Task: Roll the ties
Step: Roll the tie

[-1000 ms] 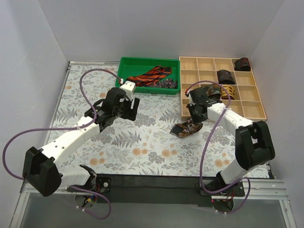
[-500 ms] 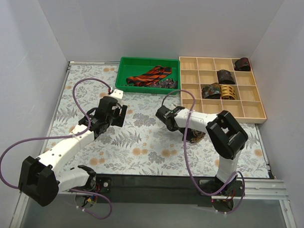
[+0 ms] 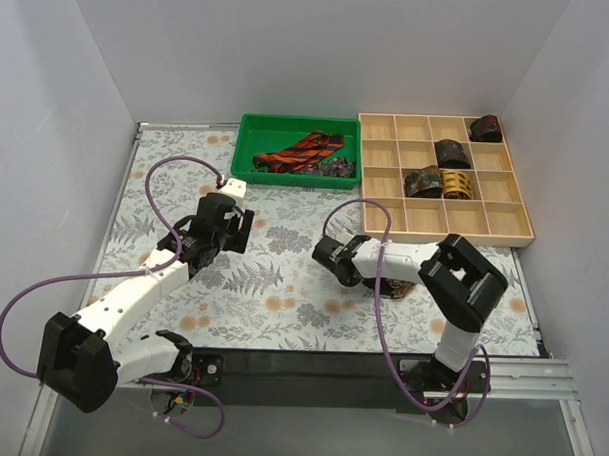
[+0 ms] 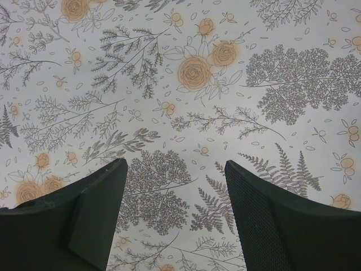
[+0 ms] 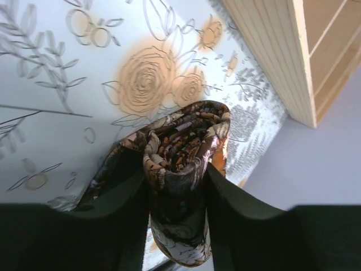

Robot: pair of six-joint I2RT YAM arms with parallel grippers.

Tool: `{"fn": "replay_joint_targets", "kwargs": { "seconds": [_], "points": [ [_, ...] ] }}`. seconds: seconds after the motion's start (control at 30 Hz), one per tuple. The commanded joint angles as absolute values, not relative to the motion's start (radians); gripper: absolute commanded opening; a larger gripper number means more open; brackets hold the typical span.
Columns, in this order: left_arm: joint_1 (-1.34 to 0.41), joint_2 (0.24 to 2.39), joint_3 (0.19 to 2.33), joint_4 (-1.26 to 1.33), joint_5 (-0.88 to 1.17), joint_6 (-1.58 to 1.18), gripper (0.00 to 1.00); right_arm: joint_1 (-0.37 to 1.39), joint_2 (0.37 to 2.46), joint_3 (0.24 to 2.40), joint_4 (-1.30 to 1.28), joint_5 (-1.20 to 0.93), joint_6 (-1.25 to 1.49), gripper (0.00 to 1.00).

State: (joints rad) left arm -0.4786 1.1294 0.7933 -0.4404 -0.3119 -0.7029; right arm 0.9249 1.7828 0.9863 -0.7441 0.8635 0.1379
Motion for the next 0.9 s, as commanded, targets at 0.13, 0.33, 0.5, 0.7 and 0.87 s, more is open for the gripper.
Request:
{"fn": "replay_joint_targets", "kwargs": {
  "seconds": [0.13, 0.33, 0.5, 0.7, 0.87],
  "points": [
    [-0.471, 1.114, 0.802, -0.428, -0.244, -0.713, 0.65, 0.943, 1.626, 0.948, -0.647, 0.631, 0.172, 0.52],
    [-0.482, 1.092, 0.81, -0.445, -0.114, -0.791, 0.65, 0.943, 1.476, 0.899, -0.612, 0.497, 0.207, 0.61],
    [-0.576, 1.147, 0.84, -0.416, -0.014, -0.889, 0.66, 0.939, 1.288, 0.873, -0.591, 0.446, 0.27, 0.66],
    [-0.731, 1.362, 1.017, -0.371, -0.049, -0.913, 0.65, 0.75, 1.113, 0.775, -0.588, 0.368, 0.341, 0.62],
    [-0.779, 1.613, 1.193, -0.327, -0.008, -0.919, 0.55, 0.562, 1.009, 0.703, -0.575, 0.232, 0.339, 0.58]
  ]
}}
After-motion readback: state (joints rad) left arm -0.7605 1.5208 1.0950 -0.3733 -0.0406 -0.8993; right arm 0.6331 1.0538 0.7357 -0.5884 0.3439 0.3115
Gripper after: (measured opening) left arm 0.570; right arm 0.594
